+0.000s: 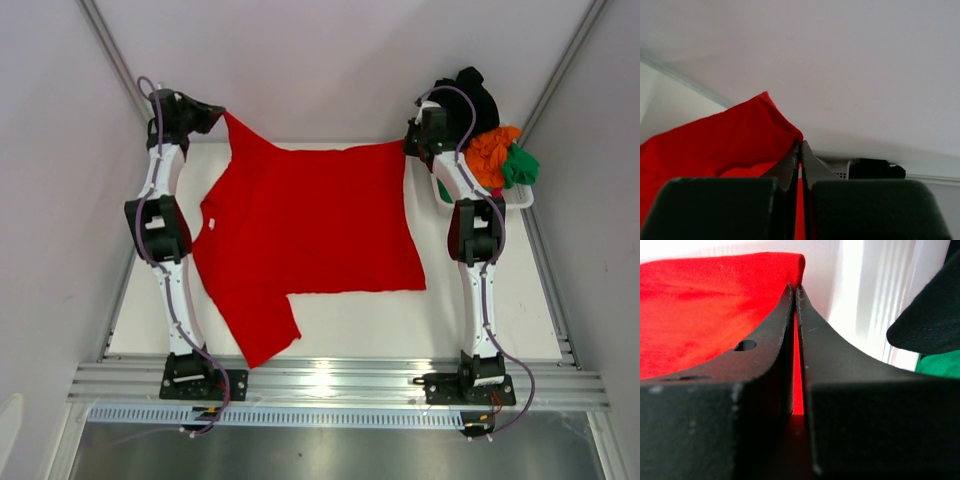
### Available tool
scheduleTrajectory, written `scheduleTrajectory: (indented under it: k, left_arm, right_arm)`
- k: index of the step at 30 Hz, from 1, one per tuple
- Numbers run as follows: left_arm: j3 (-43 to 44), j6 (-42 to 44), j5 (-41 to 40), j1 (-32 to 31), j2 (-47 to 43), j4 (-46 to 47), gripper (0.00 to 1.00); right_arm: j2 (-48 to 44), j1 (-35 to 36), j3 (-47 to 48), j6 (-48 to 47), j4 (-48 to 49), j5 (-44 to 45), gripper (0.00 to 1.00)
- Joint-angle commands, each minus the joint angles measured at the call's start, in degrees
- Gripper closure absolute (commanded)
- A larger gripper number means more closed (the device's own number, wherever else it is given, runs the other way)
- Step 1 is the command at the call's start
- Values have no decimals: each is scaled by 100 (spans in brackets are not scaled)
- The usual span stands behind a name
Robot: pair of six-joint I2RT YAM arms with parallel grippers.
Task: Fold and stack the t-shirts
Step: Flatten the tshirt out, then fold the tshirt
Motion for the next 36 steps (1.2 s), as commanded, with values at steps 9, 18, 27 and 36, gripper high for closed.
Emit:
scheduleTrajectory:
  k: [9, 18, 27, 36]
  left_arm:
    - [-1363, 435, 54, -95, -1375, 285, 99]
    - [-2804, 250, -140, -174, -2219, 558, 100]
    - [-3517, 355, -395, -244, -2843, 681, 99]
    - [-4369, 390, -561, -253, -3299, 1041, 99]
  right_arm:
    - [-403, -94, -112, -404, 83, -52, 100]
    - [-948, -199, -903, -562, 514, -34, 100]
    - [-1204, -278, -1264, -553, 769, -148, 100]
    - [-1309, -366, -1404, -544, 795, -447, 100]
